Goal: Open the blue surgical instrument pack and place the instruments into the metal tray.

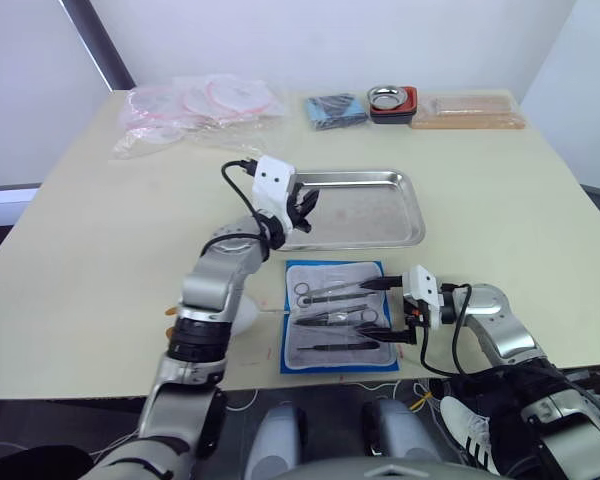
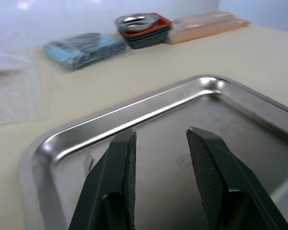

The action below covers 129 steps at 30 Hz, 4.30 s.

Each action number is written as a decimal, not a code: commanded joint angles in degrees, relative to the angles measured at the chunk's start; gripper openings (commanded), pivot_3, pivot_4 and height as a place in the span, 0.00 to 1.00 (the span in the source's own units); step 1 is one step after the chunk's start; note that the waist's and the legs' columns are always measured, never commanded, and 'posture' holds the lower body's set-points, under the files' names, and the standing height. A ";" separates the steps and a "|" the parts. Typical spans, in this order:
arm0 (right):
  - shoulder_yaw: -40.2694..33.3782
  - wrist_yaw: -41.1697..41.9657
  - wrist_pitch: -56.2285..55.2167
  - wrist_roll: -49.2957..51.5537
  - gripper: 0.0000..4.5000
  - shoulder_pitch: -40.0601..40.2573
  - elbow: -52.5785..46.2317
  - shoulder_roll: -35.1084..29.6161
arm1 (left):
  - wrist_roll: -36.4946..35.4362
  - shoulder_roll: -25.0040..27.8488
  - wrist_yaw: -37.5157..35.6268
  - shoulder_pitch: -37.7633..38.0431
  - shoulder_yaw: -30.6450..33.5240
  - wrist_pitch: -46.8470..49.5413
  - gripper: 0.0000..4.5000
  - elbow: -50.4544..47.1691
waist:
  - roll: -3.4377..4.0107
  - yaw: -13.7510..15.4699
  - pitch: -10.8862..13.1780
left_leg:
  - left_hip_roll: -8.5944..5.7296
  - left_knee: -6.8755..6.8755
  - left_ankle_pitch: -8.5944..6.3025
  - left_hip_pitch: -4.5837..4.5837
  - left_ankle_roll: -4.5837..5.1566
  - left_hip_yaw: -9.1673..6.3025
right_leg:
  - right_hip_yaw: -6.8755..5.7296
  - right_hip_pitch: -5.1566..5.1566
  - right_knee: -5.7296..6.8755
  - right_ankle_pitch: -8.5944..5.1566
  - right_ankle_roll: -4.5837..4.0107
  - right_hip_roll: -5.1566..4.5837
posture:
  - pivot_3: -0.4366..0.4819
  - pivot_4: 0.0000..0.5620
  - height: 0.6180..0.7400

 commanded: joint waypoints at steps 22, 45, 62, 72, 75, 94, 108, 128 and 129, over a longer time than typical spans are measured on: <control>2.77 -0.74 3.03 -4.59 1.00 4.89 3.53 -1.10 | -16.41 32.11 -66.42 5.94 0.82 -25.58 0.57 10.15 | -0.05 -0.09 0.00 | 0.21 -0.52 0.00 -0.03 0.01 0.13 | -0.09 -0.13 -0.48 -0.08 -0.16 -0.47 | 0.48 0.27 1.00; 2.65 -1.21 3.10 -4.51 1.00 5.73 2.85 -0.95 | -21.44 38.93 -66.88 2.59 -13.10 -42.07 1.00 15.81 | -0.04 0.19 0.13 | 0.25 -0.56 0.00 -0.07 0.02 0.14 | -0.21 -0.13 -0.56 -0.11 -0.14 -0.01 | 0.48 0.27 1.00; 2.59 -1.78 2.87 -4.70 1.00 5.03 3.47 -0.55 | -5.77 24.26 -55.08 -1.18 -14.67 -32.19 0.41 15.81 | -0.27 0.13 -0.05 | 0.12 -0.47 0.01 -0.05 0.03 0.11 | -0.20 -0.10 -0.44 -0.09 -0.15 0.10 | 0.48 0.27 1.00; 2.57 -2.17 2.74 -4.76 1.00 5.30 3.31 -0.56 | 0.52 19.65 -53.00 -0.48 -15.21 -33.67 0.41 20.86 | -0.26 0.16 -0.06 | 0.11 -0.43 0.01 -0.03 0.03 0.10 | -0.16 -0.10 -0.37 -0.09 -0.16 0.09 | 0.48 0.27 1.00; 2.66 -2.20 2.67 -4.82 1.00 4.99 3.70 -0.29 | 2.89 17.41 -51.39 -1.23 -15.86 -35.36 0.41 23.28 | -0.28 0.20 -0.07 | 0.11 -0.42 0.01 -0.02 0.03 0.09 | -0.15 -0.09 -0.33 -0.09 -0.16 0.08 | 0.48 0.27 1.00; 2.71 -2.61 2.35 -4.84 1.00 5.03 3.62 -0.49 | 7.38 16.33 -50.27 -2.64 -15.29 -38.90 0.41 29.26 | -0.21 0.20 -0.18 | 0.06 -0.33 0.01 0.08 0.03 0.10 | -0.05 -0.11 0.02 -0.09 -0.16 0.10 | 0.48 0.27 1.00; 2.59 -3.06 2.19 -4.81 1.00 5.10 3.77 -0.33 | 6.30 16.77 -53.84 -0.67 -15.78 -33.84 0.01 24.91 | -0.21 0.17 -0.21 | 0.06 -0.32 0.01 0.09 0.03 0.10 | -0.03 -0.11 0.06 -0.09 -0.16 0.10 | 0.48 0.27 1.00; 2.74 -2.99 2.16 -4.77 1.00 4.77 4.13 -0.03 | 7.53 18.85 -54.44 -5.88 -18.02 -15.33 0.01 13.17 | -0.22 0.09 -0.21 | 0.05 -0.31 0.01 0.08 0.03 0.10 | 0.00 -0.12 0.06 -0.10 -0.15 0.13 | 0.48 0.27 1.00; 2.76 -2.99 2.18 -4.77 1.00 4.75 4.13 0.01 | 7.53 19.20 -54.73 -6.30 -18.20 -14.14 0.01 12.80 | -0.22 0.08 -0.21 | 0.05 -0.31 0.01 0.08 0.03 0.10 | 0.00 -0.12 0.06 -0.10 -0.14 0.13 | 0.48 0.27 1.00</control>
